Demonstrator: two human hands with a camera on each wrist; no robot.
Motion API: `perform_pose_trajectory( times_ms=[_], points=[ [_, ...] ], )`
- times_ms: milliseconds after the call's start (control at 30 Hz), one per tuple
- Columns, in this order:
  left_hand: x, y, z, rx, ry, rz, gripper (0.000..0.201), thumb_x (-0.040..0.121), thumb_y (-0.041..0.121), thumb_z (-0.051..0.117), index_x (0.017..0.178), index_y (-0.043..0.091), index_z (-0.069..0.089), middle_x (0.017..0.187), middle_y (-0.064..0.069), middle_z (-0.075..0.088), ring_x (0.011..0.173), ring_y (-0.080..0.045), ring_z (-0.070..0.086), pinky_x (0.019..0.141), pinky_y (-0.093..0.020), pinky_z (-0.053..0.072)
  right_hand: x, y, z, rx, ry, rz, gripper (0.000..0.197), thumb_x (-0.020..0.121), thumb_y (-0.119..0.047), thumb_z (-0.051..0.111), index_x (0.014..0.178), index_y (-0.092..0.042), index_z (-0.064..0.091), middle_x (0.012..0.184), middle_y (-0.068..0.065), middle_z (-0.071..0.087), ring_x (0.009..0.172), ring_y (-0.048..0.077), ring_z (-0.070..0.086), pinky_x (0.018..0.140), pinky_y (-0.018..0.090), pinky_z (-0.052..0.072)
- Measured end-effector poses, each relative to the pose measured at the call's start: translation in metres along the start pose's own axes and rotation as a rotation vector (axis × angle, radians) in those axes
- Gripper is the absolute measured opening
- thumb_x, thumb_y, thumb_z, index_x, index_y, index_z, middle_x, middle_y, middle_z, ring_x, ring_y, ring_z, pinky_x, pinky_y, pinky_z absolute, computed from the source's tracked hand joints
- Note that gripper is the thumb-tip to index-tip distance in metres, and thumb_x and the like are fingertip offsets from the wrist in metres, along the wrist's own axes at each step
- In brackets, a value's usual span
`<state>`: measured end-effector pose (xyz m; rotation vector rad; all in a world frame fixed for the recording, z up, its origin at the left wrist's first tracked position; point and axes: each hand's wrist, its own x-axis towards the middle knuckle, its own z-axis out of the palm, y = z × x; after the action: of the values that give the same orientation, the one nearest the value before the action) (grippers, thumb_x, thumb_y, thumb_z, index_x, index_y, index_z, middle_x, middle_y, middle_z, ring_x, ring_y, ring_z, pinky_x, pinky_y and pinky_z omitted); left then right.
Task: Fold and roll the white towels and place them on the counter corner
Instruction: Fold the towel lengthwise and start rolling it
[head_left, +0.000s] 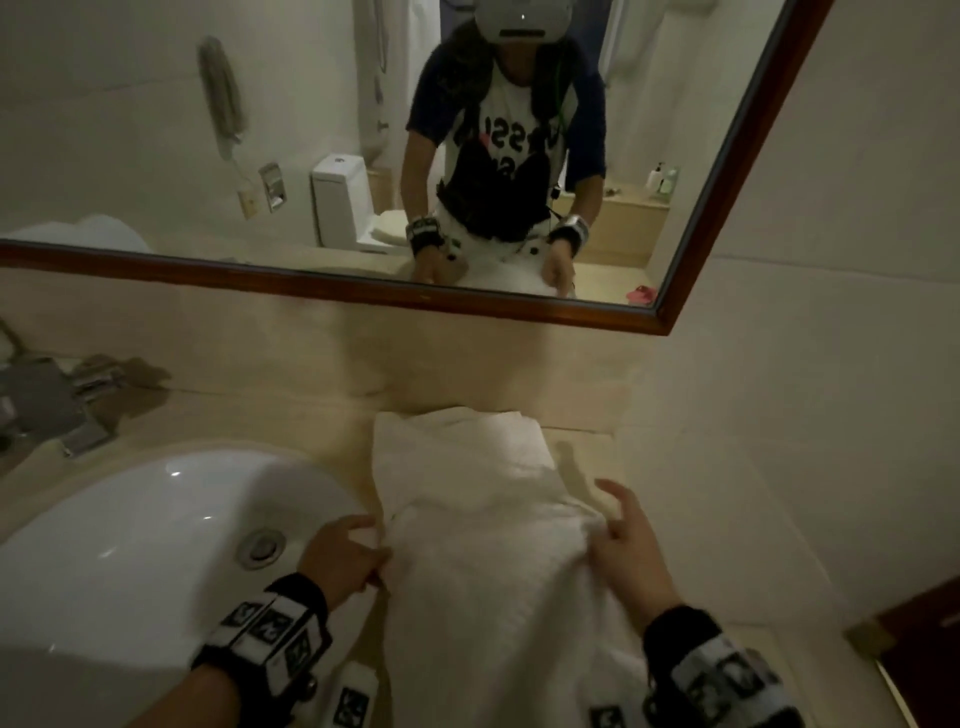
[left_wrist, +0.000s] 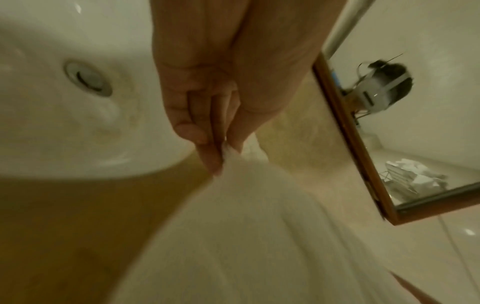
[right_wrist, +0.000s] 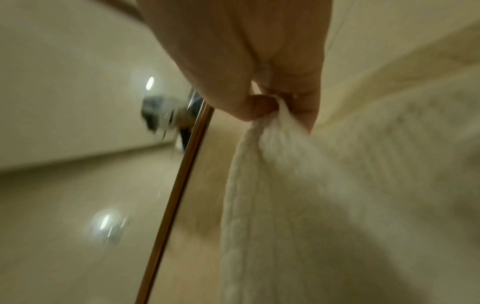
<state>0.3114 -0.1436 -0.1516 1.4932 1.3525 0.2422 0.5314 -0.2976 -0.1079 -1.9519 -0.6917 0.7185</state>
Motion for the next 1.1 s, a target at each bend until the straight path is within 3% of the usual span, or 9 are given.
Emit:
perform_pose_trajectory(
  times_ms=[100, 267, 367, 433, 567, 700, 833, 1000, 1100],
  points=[
    [-0.007, 0.005, 0.001, 0.117, 0.126, 0.074, 0.048, 0.086, 0.011, 0.062, 0.130, 0.010, 0.042, 0.072, -0.012, 0.065, 0.073, -0.027, 0.060, 0.080, -0.037, 0.052, 0.010, 0.009, -0.014, -0.006, -0.108, 0.150, 0.054, 0.088, -0.010, 0.060, 0.136, -0.011, 0.036, 0.101, 0.005, 0.059, 0.090, 0.022, 0.060, 0.069, 0.035, 0.053],
    [-0.043, -0.018, 0.028, 0.176, 0.023, -0.065, 0.073, 0.087, 0.042, 0.058, 0.144, 0.015, 0.021, 0.136, -0.018, 0.049, 0.120, -0.035, 0.051, 0.099, -0.038, 0.045, -0.015, 0.062, 0.000, -0.232, -0.315, 0.225, 0.072, 0.084, -0.030, 0.065, 0.142, -0.017, 0.023, 0.131, 0.013, 0.051, 0.109, 0.034, 0.058, 0.075, 0.042, 0.057],
    [-0.060, -0.038, 0.032, 0.188, -0.090, -0.054, 0.105, 0.061, 0.045, 0.079, 0.143, 0.013, 0.023, 0.138, -0.014, 0.048, 0.124, -0.030, 0.049, 0.102, -0.040, 0.043, -0.028, 0.072, -0.002, -0.192, -0.300, 0.152, 0.075, 0.081, -0.014, 0.065, 0.145, -0.020, 0.025, 0.126, 0.016, 0.057, 0.111, 0.031, 0.057, 0.096, 0.045, 0.048],
    [-0.068, -0.042, 0.031, 0.088, -0.071, -0.013, 0.122, 0.034, 0.048, 0.079, 0.139, 0.015, 0.029, 0.128, -0.013, 0.055, 0.116, -0.030, 0.055, 0.097, -0.042, 0.047, -0.029, 0.069, -0.011, -0.099, -0.186, 0.099, 0.074, 0.082, -0.007, 0.062, 0.146, -0.021, 0.026, 0.111, 0.017, 0.063, 0.097, 0.029, 0.062, 0.090, 0.043, 0.051],
    [-0.075, -0.037, 0.031, -0.149, 0.056, 0.047, 0.097, 0.069, 0.030, 0.080, 0.145, 0.016, 0.023, 0.125, -0.014, 0.055, 0.106, -0.028, 0.056, 0.084, -0.037, 0.049, -0.032, 0.058, -0.026, 0.068, -0.081, 0.125, 0.069, 0.085, -0.002, 0.062, 0.144, -0.018, 0.030, 0.119, 0.009, 0.056, 0.098, 0.027, 0.058, 0.085, 0.037, 0.050],
    [-0.096, -0.057, 0.040, 0.228, -0.050, 0.010, 0.115, 0.056, 0.076, 0.053, 0.148, 0.017, 0.015, 0.152, -0.007, 0.026, 0.136, -0.025, 0.035, 0.112, -0.034, 0.029, -0.050, 0.069, -0.024, -0.089, -0.224, 0.273, 0.079, 0.084, -0.028, 0.068, 0.146, -0.010, 0.024, 0.145, 0.015, 0.038, 0.126, 0.032, 0.046, 0.100, 0.045, 0.046],
    [-0.126, -0.082, 0.035, 0.176, -0.215, 0.112, 0.126, 0.042, 0.088, 0.058, 0.140, 0.013, 0.033, 0.137, 0.003, 0.044, 0.129, -0.014, 0.043, 0.103, -0.018, 0.034, -0.071, 0.082, -0.042, 0.043, -0.430, 0.234, 0.083, 0.079, -0.012, 0.073, 0.144, -0.021, 0.023, 0.117, 0.013, 0.059, 0.093, 0.023, 0.064, 0.062, 0.028, 0.057],
    [-0.156, -0.084, 0.043, 0.118, -0.196, 0.184, 0.077, 0.058, 0.056, 0.079, 0.120, 0.033, 0.040, 0.120, 0.019, 0.049, 0.116, -0.001, 0.047, 0.081, -0.002, 0.037, -0.090, 0.094, -0.034, -0.010, -0.502, 0.052, 0.110, 0.053, -0.044, 0.083, 0.140, -0.039, 0.017, 0.140, 0.010, 0.047, 0.122, 0.024, 0.052, 0.100, 0.040, 0.047],
    [-0.165, -0.083, 0.045, -0.134, -0.201, 0.078, 0.088, 0.027, 0.067, 0.083, 0.105, 0.034, 0.057, 0.095, 0.017, 0.071, 0.091, -0.004, 0.066, 0.067, -0.014, 0.052, -0.096, 0.091, -0.035, 0.139, -0.378, 0.078, 0.080, 0.082, -0.025, 0.067, 0.146, -0.032, 0.019, 0.131, 0.014, 0.052, 0.113, 0.027, 0.055, 0.094, 0.037, 0.047]
  ],
)
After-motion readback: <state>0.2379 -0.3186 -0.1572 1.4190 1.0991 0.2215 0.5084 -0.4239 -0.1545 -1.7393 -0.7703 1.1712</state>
